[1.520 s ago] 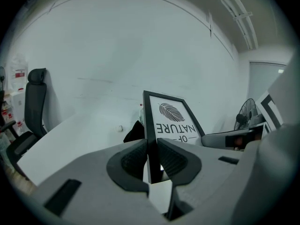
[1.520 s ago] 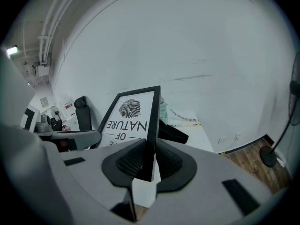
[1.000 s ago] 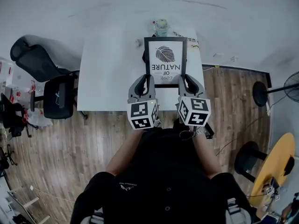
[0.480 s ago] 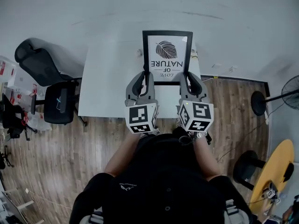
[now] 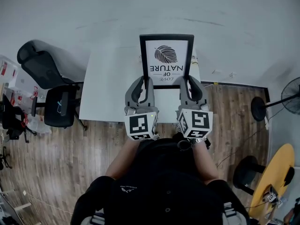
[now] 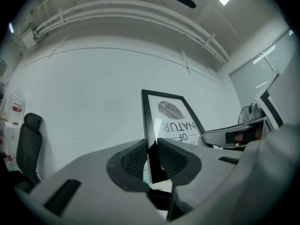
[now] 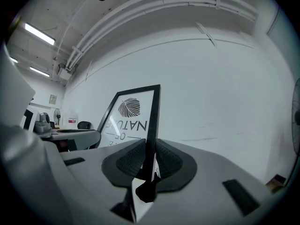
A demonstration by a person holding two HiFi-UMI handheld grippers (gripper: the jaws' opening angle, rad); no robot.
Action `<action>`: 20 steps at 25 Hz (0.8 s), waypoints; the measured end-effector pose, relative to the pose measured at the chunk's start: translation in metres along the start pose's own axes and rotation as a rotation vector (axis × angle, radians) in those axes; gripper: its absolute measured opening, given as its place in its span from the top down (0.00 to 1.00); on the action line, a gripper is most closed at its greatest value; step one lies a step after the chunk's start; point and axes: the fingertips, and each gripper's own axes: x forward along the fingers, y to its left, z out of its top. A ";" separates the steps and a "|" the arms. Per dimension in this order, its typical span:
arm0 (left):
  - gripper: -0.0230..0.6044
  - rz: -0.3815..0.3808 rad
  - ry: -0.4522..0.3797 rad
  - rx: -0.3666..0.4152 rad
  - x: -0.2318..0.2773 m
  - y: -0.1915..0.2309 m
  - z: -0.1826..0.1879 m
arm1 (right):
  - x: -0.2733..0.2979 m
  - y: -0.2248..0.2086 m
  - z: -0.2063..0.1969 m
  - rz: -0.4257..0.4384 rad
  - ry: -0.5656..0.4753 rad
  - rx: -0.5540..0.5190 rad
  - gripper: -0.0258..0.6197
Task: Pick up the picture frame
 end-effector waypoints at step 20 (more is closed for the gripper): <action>0.85 -0.021 -0.042 0.025 -0.002 0.000 0.008 | -0.005 0.002 0.004 -0.005 -0.053 0.023 0.86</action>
